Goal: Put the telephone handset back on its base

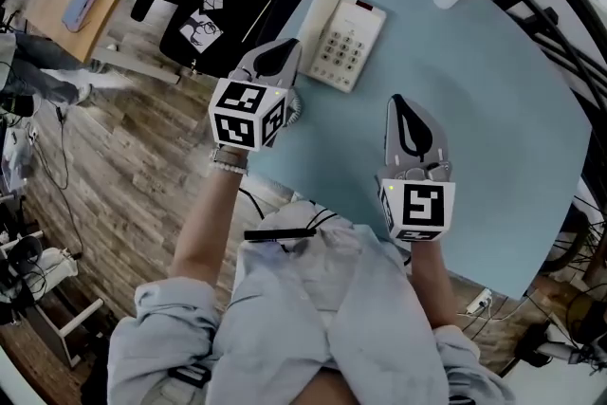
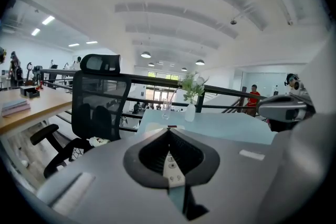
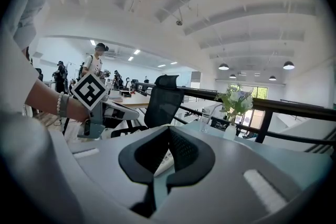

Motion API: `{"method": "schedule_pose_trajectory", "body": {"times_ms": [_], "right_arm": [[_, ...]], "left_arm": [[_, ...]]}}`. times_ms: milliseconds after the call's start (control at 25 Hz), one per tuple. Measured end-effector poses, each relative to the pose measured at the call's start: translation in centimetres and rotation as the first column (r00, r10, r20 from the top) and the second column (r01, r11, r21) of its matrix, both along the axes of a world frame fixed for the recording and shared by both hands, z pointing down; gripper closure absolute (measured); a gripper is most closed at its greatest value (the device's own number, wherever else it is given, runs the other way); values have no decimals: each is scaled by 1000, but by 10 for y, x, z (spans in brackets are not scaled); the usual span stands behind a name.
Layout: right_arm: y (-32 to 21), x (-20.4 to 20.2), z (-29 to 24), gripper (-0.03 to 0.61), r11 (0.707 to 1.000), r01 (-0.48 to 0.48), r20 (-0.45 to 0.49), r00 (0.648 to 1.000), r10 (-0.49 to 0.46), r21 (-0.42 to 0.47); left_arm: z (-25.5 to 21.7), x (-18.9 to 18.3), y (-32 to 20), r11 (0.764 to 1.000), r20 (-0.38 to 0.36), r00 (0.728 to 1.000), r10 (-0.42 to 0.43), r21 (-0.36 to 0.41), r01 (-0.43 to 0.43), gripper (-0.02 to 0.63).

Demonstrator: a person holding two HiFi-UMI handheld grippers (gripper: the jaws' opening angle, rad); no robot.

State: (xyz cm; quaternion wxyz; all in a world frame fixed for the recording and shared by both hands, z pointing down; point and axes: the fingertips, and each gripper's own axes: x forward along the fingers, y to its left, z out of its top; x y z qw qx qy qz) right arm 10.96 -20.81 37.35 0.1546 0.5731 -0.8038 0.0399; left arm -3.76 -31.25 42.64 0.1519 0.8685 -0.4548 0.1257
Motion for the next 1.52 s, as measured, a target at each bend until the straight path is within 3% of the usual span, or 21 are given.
{"method": "schedule_pose_trajectory", "body": {"times_ms": [720,1520], "right_arm": [[28,-17,-38,572,997,-16,3,1000,15,78],[51,-28,-59,572,993,9,0,1000,-9,117]], "left_arm": [[-77,-14,76,982,-25,999,40,185,-35,611],[-100,-15,122,972,-34,996,88,223,-78,611]]}}
